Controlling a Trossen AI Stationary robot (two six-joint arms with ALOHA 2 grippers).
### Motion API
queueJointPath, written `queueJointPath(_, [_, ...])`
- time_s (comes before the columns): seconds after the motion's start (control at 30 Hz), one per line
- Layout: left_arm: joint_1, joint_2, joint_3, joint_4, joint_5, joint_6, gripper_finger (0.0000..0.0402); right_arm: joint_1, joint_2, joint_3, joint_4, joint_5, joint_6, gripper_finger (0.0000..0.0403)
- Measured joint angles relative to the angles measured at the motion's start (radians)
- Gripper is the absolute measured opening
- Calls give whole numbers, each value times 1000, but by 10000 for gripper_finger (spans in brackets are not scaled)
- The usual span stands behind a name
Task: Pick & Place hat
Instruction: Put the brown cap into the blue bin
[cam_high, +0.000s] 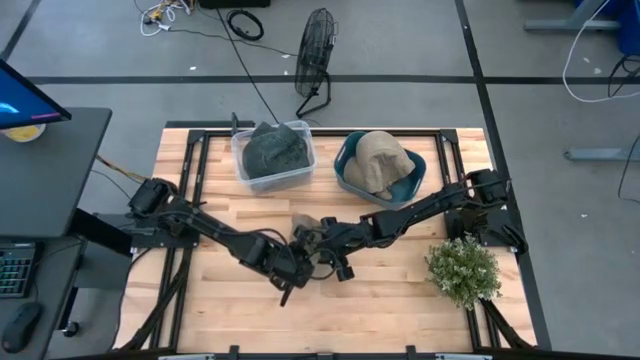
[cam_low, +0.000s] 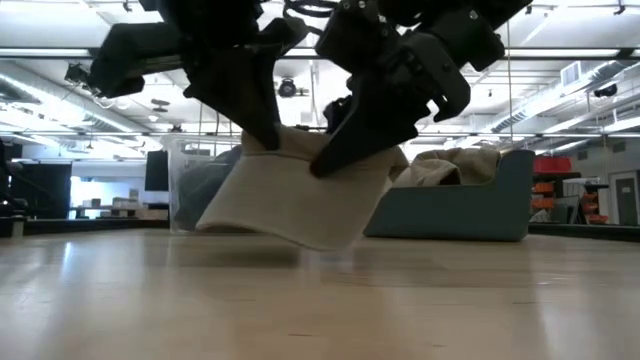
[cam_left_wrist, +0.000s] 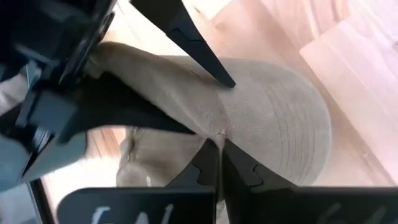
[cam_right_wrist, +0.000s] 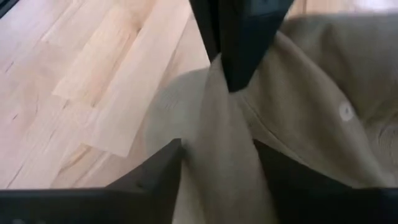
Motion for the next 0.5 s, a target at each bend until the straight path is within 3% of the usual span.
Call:
queueJointPath(0.33, [43,0,0,3,7,-147,29,-1,0,-1,-13,7,38,21])
queueJointPath(0.5, [63,0,1,7,46,-204,72,-1,0,-1,-11,8,68,31])
